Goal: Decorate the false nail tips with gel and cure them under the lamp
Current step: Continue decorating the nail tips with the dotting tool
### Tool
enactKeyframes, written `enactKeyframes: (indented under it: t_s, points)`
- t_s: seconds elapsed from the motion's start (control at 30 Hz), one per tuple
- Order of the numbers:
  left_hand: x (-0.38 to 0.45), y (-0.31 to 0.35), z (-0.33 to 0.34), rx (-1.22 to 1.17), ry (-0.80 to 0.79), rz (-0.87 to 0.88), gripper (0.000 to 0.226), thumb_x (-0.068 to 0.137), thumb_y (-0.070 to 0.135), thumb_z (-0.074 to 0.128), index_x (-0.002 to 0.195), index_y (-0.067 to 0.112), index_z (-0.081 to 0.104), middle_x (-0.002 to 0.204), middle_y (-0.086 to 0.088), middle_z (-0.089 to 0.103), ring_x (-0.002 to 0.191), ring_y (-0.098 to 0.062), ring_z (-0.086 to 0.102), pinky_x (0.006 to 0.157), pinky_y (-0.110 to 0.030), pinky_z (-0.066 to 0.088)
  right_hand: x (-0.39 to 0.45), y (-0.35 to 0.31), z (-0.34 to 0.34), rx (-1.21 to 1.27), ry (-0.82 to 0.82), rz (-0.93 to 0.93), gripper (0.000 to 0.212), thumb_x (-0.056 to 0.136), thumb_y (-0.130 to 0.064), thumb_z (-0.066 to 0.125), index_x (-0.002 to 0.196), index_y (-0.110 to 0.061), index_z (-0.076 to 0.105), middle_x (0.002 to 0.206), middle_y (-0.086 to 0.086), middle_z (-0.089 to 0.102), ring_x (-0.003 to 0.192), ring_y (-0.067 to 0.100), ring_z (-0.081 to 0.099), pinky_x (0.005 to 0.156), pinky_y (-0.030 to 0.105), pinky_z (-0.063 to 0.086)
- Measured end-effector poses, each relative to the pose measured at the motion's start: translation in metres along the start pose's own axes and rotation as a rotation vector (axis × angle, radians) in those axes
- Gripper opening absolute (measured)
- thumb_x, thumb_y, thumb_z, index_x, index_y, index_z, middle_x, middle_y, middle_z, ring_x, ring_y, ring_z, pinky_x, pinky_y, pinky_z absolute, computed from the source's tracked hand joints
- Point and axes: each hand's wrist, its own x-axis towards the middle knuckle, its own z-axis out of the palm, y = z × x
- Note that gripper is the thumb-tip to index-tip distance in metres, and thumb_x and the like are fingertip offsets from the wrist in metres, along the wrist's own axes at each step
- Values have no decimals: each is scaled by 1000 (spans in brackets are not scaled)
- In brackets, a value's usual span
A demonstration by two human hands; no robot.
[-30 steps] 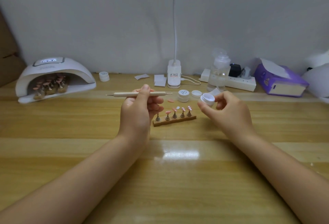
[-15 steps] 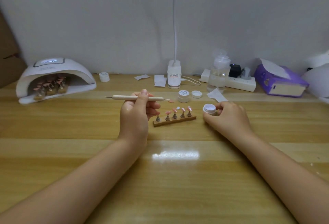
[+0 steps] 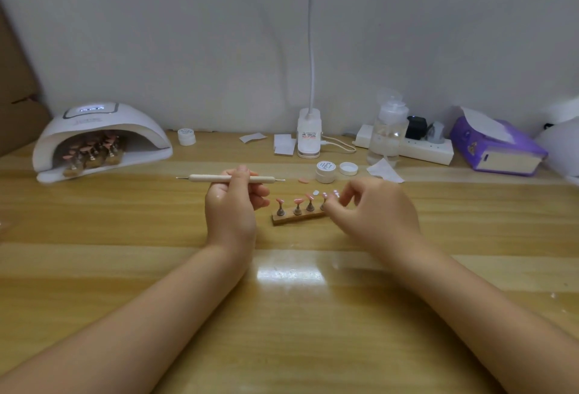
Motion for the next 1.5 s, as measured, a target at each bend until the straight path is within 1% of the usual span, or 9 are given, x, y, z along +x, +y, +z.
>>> enactKeyframes:
  t_s: [0.13,0.23,0.53,0.73,1.03,1.3,1.37,1.43,1.5]
  points:
    - [0,-5,0,10,12,-15,29,99,23,47,75,11,57,50,5,60,47,-6,53,58,-25,47,-6,-9,15,-52,-100,-33,23,83,-39,55,69,-22,63,67,-7,63,72,15,58,56,25,43]
    - [-1,-7,0,29,-6,-3,30,99,23,46,74,11,58,52,4,60,48,-6,54,56,-24,48,-8,-7,23,-114,-138,-60,28,88,-39,50,85,-22,72,77,-2,68,79,18,61,63,30,51]
    - [-4,-7,3,56,-44,19,32,99,22,46,72,11,58,50,4,59,47,-5,54,56,-24,49,-6,-3,30,-52,-153,-147,26,92,-41,48,108,-33,67,88,-3,70,88,19,62,64,32,48]
    - [-3,-8,3,54,-62,28,31,99,21,46,72,12,57,50,4,60,47,-6,55,50,-18,48,-3,0,32,-75,-152,-168,28,95,-43,45,111,-35,66,89,-3,69,90,20,60,59,30,40]
    - [-4,-8,3,37,-95,18,28,99,19,46,75,9,57,52,1,60,53,-15,56,48,-19,47,-5,-2,32,-215,-141,-230,34,98,-42,38,100,-25,67,89,4,67,87,25,60,57,29,35]
    - [-6,-8,3,34,-104,26,29,99,19,47,74,9,59,52,2,61,51,-12,56,48,-19,48,-9,-6,30,-276,-67,-303,37,99,-37,35,91,-20,66,86,6,67,83,27,61,55,28,29]
    - [-6,-8,3,39,-103,25,29,98,20,47,74,10,59,52,1,61,53,-13,56,49,-19,48,-11,-8,28,-293,-11,-364,30,95,-30,51,74,-14,67,69,9,66,66,30,63,48,27,30]
    - [-6,-8,3,40,-100,23,28,98,20,48,74,11,59,53,1,61,55,-15,56,50,-20,49,-14,-9,24,-291,71,-373,26,79,-20,73,56,-12,64,49,8,59,44,27,57,39,22,28]
    - [-5,-8,2,45,-100,23,28,98,21,47,75,11,59,53,1,61,57,-16,57,51,-20,49,-16,-10,22,-297,92,-358,25,71,-18,79,52,-14,64,44,5,56,38,25,54,37,19,26]
